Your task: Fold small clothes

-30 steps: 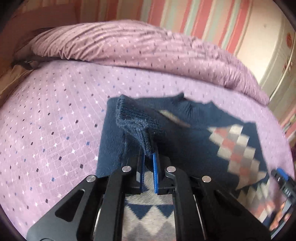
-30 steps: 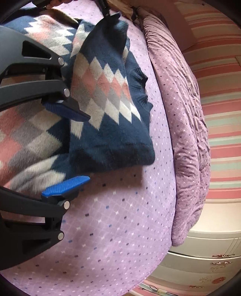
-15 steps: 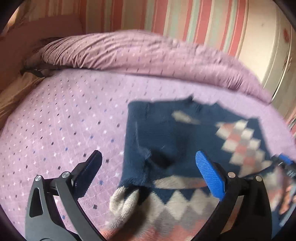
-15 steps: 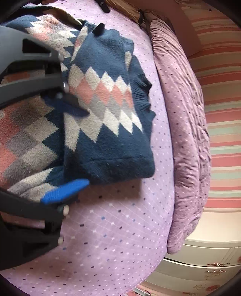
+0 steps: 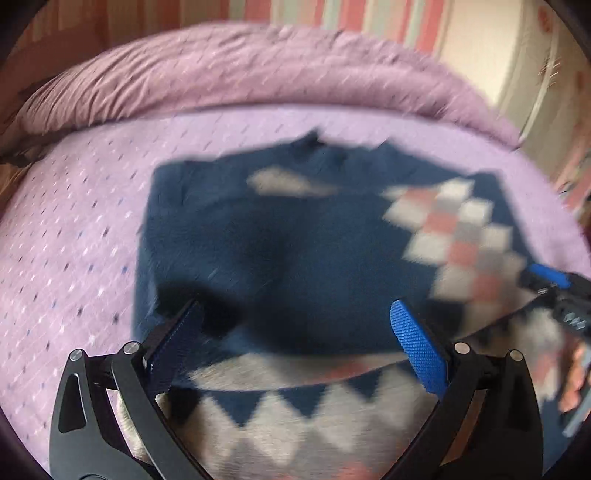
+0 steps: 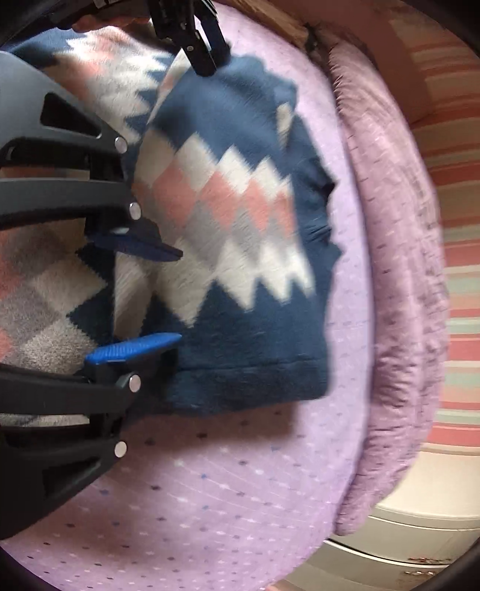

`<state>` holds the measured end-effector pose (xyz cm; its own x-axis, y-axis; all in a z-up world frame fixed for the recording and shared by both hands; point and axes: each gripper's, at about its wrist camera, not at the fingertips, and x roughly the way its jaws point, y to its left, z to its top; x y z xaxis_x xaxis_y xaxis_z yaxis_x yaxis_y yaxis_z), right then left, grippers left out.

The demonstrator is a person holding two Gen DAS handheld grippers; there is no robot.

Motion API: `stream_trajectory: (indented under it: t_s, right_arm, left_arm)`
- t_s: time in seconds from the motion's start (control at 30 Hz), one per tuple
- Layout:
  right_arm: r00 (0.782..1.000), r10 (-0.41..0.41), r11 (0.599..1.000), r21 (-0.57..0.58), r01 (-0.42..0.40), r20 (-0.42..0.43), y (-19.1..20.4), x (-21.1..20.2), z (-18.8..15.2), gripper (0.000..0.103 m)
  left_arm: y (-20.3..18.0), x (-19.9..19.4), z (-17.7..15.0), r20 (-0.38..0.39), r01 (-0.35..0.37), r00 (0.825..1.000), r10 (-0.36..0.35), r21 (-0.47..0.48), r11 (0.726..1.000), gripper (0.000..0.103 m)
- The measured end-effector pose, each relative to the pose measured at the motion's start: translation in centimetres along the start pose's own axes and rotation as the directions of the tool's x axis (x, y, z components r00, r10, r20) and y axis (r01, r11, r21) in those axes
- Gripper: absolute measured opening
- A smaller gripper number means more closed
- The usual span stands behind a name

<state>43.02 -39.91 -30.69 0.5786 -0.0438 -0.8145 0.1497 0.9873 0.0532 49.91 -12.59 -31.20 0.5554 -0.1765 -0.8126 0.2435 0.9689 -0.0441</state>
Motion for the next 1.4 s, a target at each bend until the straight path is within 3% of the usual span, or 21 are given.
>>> stream_trajectory:
  t_s: [0.03, 0.1, 0.2, 0.3, 0.33, 0.43, 0.5, 0.67, 0.83, 0.97, 1.17, 1.2, 1.23, 1.4]
  right_arm:
    - [1.0, 0.004, 1.0, 0.007, -0.004, -0.011, -0.2, 0.5, -0.3, 0.039]
    - [0.999, 0.029, 0.999, 0.03, -0.028, -0.028, -0.8, 1.4, -0.7, 0.039]
    - [0.998, 0.062, 0.997, 0.053, -0.061, -0.016, -1.5, 2.0, -1.3, 0.04]
    - [0.998, 0.058, 0.998, 0.037, -0.057, -0.018, -1.4, 0.9, -1.1, 0.04]
    - [0.999, 0.05, 0.998, 0.028, -0.05, -0.006, -1.3, 0.1, -1.1, 0.043]
    - [0.998, 0.023, 1.0, 0.002, -0.023, 0.065, -1.4, -3.1, -1.7, 0.066]
    - [0.998, 0.012, 1.0, -0.002, -0.012, 0.06, -1.6, -3.8, -2.6, 0.065]
    - [0.998, -0.026, 0.999, 0.019, 0.027, -0.066, -2.6, -0.8, -4.8, 0.065]
    - [0.997, -0.077, 0.996, -0.057, 0.075, -0.028, -1.9, -0.2, -5.8, 0.066]
    - [0.998, 0.009, 1.0, -0.014, -0.008, 0.056, -1.9, -3.8, -6.3, 0.065]
    - [0.979, 0.027, 1.0, -0.013, -0.025, 0.2, -0.6, -12.2, -8.0, 0.066]
    - [0.976, 0.037, 0.999, -0.01, -0.035, 0.216, -0.5, -13.7, -8.5, 0.067]
    - [0.974, 0.046, 0.999, -0.011, -0.045, 0.223, -0.5, -14.4, -8.8, 0.078]
    - [0.962, 0.049, 0.999, -0.027, -0.043, 0.267, 0.3, -20.2, -12.2, 0.079]
  left_arm:
    - [0.6, 0.7, -0.4, -0.026, 0.007, 1.0, -0.007, -0.015, 1.0, 0.1]
    - [1.6, 0.7, -1.4, -0.005, 0.073, 0.997, -0.073, -0.023, 0.997, 0.1]
    - [0.4, 0.7, -2.1, 0.003, 0.026, 1.0, -0.027, 0.07, 0.997, 0.1]
    - [0.4, -0.1, -2.0, -0.006, 0.014, 1.0, -0.014, 0.072, 0.997, 0.1]
    - [0.4, -0.8, -2.0, -0.005, 0.005, 1.0, -0.005, 0.068, 0.998, 0.1]
    - [1.1, -3.8, -2.8, 0.031, -0.02, 0.999, 0.019, 0.047, 0.999, 0.1]
    - [1.8, -4.7, -3.7, 0.031, -0.015, 0.999, 0.015, 0.016, 1.0, 0.1]
    - [3.7, -4.3, -5.4, -0.023, 0.005, 1.0, -0.007, -0.068, 0.998, 0.1]
    - [3.9, -6.4, -6.7, 0.008, -0.005, 1.0, 0.006, -0.059, 0.998, 0.1]
    - [3.4, -9.5, -8.2, 0.023, -0.033, 0.999, 0.035, -0.059, 0.998, 0.1]
    - [2.7, -15.3, -10.5, 0.067, -0.063, 0.996, 0.066, -0.054, 0.997, 0.1]
    - [2.7, -16.1, -10.8, 0.074, -0.065, 0.995, 0.069, -0.053, 0.996, 0.1]
    - [2.6, -17.0, -11.3, 0.082, -0.067, 0.994, 0.071, -0.05, 0.996, 0.1]
    - [2.3, -21.5, -14.2, 0.104, -0.081, 0.991, 0.086, -0.047, 0.996, 0.1]
